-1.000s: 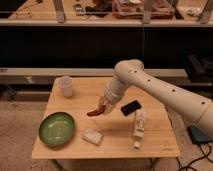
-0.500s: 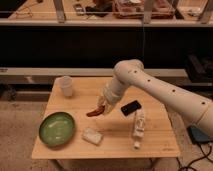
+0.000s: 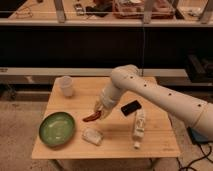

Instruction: Place the pepper on the white sponge

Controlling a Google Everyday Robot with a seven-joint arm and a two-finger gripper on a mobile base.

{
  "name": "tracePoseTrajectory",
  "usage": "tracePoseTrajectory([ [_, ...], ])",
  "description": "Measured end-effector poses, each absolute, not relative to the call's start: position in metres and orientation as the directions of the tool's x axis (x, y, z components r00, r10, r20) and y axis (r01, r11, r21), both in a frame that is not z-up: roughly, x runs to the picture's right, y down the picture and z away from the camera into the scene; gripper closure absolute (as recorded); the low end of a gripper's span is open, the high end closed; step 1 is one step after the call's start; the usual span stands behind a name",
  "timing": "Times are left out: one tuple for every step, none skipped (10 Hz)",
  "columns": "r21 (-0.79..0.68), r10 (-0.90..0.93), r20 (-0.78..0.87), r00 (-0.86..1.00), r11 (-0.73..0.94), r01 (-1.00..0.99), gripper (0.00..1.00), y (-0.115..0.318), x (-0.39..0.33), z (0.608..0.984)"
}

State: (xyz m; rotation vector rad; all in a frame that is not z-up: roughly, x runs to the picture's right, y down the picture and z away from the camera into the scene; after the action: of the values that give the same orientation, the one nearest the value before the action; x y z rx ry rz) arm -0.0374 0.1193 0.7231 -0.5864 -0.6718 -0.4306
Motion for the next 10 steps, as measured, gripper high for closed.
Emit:
tracePoseTrajectory([
  [-0.361,-0.188,0.690,0.699,0.748,0.557,1.00,0.130,-0.042,0.726],
  [-0.361,-0.193,0.694,0.693,0.740,0.568,1.00,0.139,-0.045,0.729],
  [-0.358,-0.210,0.702,0.681,0.723,0.591,1.00,0.153,-0.053,0.735],
  [-0.357,-0.219,0.704,0.675,0.713,0.603,1.00,0.160,-0.057,0.738],
  [-0.359,-0.226,0.704,0.673,0.704,0.612,1.00,0.167,-0.060,0.743],
  [-0.364,-0.229,0.702,0.674,0.698,0.617,1.00,0.173,-0.062,0.749],
  [-0.370,-0.232,0.699,0.677,0.693,0.619,1.00,0.177,-0.063,0.754],
  [-0.375,-0.232,0.696,0.679,0.690,0.619,1.00,0.181,-0.064,0.758],
  [-0.383,-0.230,0.692,0.684,0.687,0.618,1.00,0.186,-0.064,0.764],
  [-0.385,-0.230,0.690,0.686,0.685,0.618,1.00,0.189,-0.065,0.767],
])
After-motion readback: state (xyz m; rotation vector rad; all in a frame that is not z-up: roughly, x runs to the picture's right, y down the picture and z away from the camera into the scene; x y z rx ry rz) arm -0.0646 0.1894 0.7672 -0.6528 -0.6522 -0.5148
